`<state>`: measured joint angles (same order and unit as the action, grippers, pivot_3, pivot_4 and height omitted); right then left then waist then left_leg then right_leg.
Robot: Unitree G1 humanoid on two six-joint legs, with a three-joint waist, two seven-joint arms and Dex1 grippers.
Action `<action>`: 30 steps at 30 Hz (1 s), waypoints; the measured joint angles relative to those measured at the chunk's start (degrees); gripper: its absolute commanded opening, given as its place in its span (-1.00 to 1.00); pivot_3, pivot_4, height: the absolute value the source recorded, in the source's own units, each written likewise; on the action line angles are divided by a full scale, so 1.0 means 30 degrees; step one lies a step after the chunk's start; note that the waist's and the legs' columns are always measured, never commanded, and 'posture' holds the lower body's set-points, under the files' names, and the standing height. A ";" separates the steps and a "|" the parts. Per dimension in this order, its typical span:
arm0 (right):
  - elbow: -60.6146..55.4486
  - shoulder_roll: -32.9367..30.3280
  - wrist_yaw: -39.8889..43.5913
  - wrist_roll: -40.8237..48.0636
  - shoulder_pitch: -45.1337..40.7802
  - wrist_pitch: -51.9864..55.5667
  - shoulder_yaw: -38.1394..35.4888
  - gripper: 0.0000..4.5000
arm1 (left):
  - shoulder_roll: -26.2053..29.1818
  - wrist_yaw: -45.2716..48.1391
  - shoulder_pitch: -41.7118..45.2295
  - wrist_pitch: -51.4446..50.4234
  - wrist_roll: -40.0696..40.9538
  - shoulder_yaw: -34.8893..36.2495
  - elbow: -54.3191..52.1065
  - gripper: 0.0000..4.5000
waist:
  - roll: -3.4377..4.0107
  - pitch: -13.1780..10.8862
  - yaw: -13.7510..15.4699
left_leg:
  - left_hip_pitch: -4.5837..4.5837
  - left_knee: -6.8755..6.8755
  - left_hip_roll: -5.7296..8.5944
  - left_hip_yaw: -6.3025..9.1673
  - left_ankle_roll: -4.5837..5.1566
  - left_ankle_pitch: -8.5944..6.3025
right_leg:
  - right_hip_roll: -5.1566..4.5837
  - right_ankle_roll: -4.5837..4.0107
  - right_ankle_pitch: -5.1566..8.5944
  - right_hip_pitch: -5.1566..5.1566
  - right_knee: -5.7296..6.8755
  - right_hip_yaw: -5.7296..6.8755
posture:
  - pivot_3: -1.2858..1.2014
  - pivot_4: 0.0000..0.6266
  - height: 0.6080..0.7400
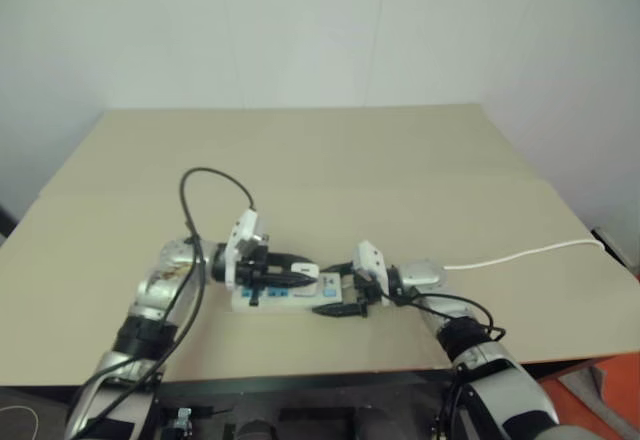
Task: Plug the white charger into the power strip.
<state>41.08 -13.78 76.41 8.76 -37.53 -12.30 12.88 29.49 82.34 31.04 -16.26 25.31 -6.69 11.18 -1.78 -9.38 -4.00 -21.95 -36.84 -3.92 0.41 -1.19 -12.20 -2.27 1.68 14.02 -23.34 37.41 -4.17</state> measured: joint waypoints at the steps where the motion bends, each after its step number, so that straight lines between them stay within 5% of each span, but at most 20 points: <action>1: 0.0000 0.0004 -0.0001 -0.0002 0.0000 0.0000 0.0000 0.52 | -0.0071 -0.0056 0.0000 0.0024 -0.0093 -0.0031 0.0056 -0.54 | 0.0000 0.0000 -0.0003 | 0.0000 0.0000 0.0000 0.0000 0.0000 0.0000 | 0.0000 0.0000 0.0000 0.0000 -0.0001 0.0000 | 0.03 -0.52 1.00; 30: -0.0018 0.0065 -0.0070 -0.0071 0.0003 0.0000 -0.0033 0.52 | -0.0170 -0.0013 0.0169 0.0835 -0.0363 -0.0224 0.1134 -0.54 | 0.0001 0.0000 -0.0016 | -0.0001 0.0021 -0.0002 0.0001 0.0000 0.0000 | 0.0003 0.0021 0.0011 0.0001 -0.0034 -0.0001 | 0.03 -0.52 1.00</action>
<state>41.03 -13.58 76.20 8.55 -37.52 -12.30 12.78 28.98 82.30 31.55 -13.75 24.22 -7.36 14.59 -1.78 -9.38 -4.05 -21.96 -36.77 -3.93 0.41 -1.19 -12.20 -2.26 1.74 14.06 -23.33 37.30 -4.18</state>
